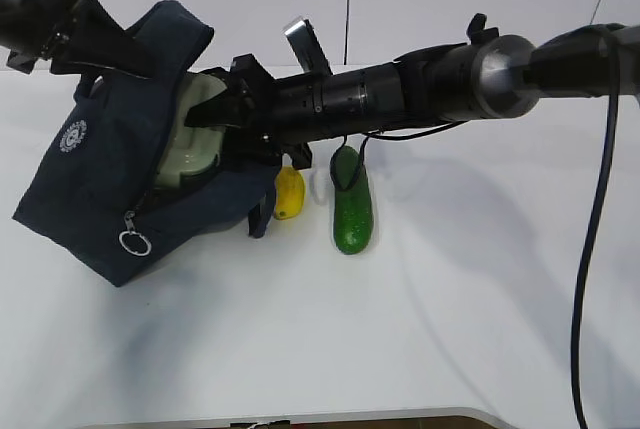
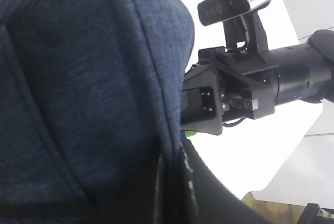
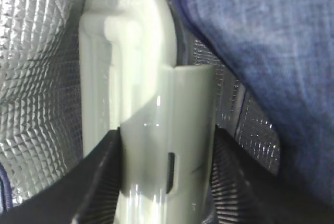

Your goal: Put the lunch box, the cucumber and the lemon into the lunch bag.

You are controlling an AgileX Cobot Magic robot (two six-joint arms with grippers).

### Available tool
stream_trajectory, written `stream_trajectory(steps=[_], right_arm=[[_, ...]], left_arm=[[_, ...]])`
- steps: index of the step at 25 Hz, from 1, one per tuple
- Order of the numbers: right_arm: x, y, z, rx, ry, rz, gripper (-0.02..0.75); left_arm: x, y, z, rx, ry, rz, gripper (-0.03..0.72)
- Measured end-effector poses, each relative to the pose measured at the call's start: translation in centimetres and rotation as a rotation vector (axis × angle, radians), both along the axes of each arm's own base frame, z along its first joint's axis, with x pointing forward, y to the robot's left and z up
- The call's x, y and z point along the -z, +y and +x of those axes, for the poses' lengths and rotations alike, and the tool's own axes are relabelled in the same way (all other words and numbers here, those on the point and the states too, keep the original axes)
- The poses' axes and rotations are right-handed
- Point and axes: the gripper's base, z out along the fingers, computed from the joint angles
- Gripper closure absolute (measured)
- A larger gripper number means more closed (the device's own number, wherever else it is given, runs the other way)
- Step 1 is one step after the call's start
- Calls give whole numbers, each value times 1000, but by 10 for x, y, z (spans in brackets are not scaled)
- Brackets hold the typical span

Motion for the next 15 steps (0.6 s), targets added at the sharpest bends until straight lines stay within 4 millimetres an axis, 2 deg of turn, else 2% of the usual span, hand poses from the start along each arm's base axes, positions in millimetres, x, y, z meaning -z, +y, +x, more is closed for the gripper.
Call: stream_trajectory(steps=[15], right_arm=[[2,0,0,-3,7,-21,360]], left_arm=[[0,0,0,-3,-2,1,693]])
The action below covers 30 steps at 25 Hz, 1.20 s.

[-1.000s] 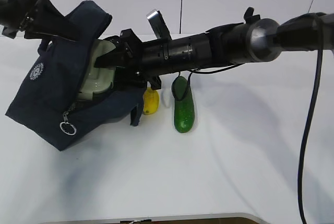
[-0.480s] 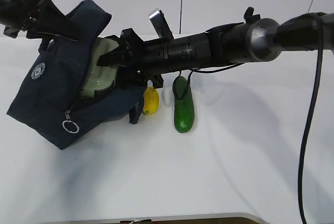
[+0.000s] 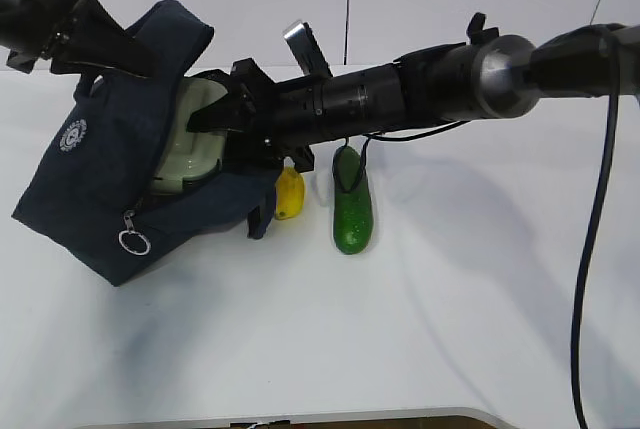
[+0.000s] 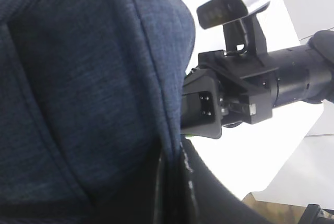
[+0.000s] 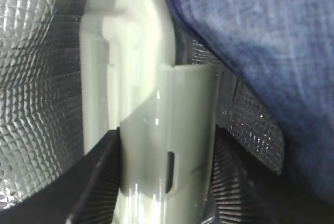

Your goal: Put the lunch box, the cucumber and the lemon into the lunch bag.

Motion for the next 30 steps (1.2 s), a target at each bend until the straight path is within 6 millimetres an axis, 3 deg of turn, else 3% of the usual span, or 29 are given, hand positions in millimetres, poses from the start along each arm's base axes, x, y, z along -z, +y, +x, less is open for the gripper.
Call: stream_trajectory(steps=[30], right_arm=[[1,0,-1,-2,53,-26,300]], left_arm=[[0,1,1,-11,-8,3,694]])
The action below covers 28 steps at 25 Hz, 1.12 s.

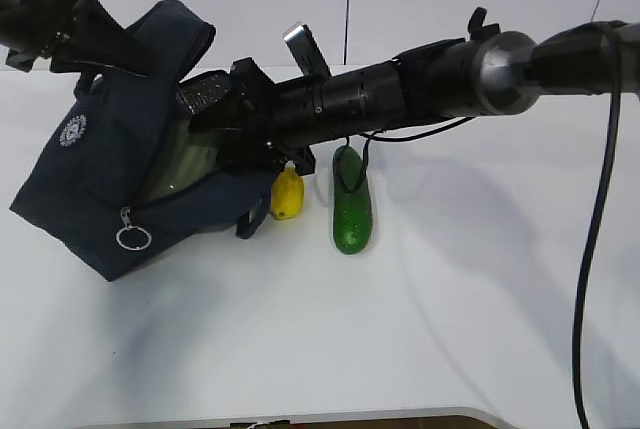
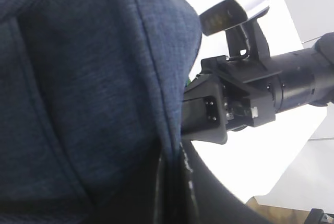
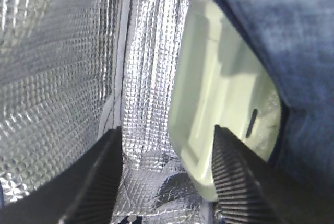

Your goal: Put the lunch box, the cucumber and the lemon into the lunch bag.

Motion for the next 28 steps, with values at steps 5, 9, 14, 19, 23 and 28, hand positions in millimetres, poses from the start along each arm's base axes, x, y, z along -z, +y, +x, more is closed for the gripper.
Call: stream_trajectory(steps=[5,9,14,19,23,28], right_arm=[[0,0,0,-3,3,3,300],[-1,0,-1,-14,-1,6,300],[-1,1,-4,-77,-75,2,300],[-1,0,-8,-130,-110,-38,300],[-16,-4,-11,-166,-168,-80,300],[-37,-13,-15,-196,-236,-137,300]], left_arm=[[0,0,0,-1,0,0,694],[0,0,0,-1,0,0,694],[0,0,0,3,2,-1,694],[0,-1,-2,15,10,-4,694],[0,-1,-3,25,18,-7,694],[0,-2,-4,34,24,-9,694]])
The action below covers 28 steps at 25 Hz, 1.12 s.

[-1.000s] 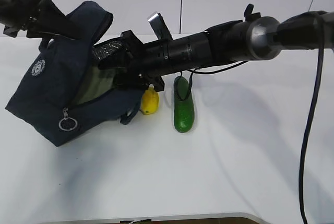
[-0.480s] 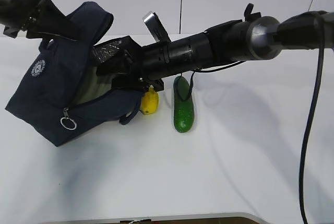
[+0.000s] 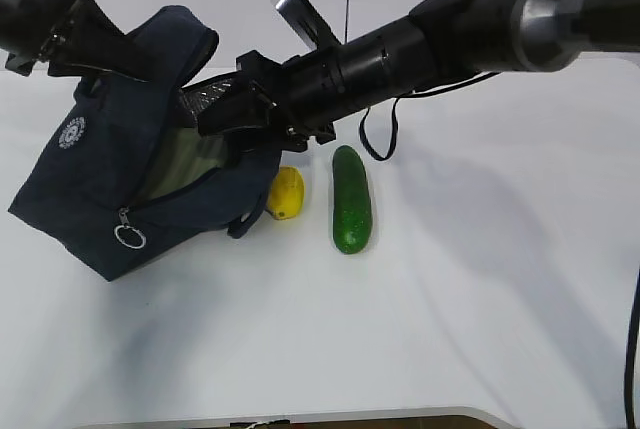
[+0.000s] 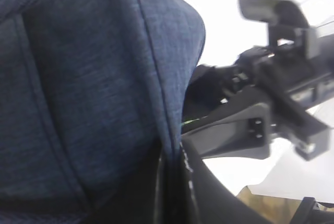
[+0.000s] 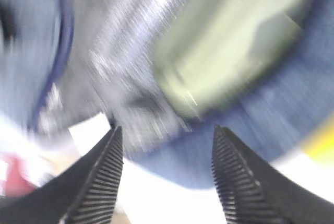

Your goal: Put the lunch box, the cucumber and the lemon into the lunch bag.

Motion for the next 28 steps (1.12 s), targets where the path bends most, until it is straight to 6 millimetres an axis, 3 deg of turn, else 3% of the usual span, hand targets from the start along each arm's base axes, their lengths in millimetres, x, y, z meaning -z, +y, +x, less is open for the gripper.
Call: stream_trajectory(steps=[14,21,28], right_arm=[[-56,-38,-27,-31,-124,-446,300],[-52,-52,-26,59,-73,-606,300],[-51,-58,-18,129,-136,-668,297]], left_arm=[[0,-1,-1,13,9,-4,694],[0,-1,-3,29,20,-8,694],[0,-1,-3,32,22,-7,694]])
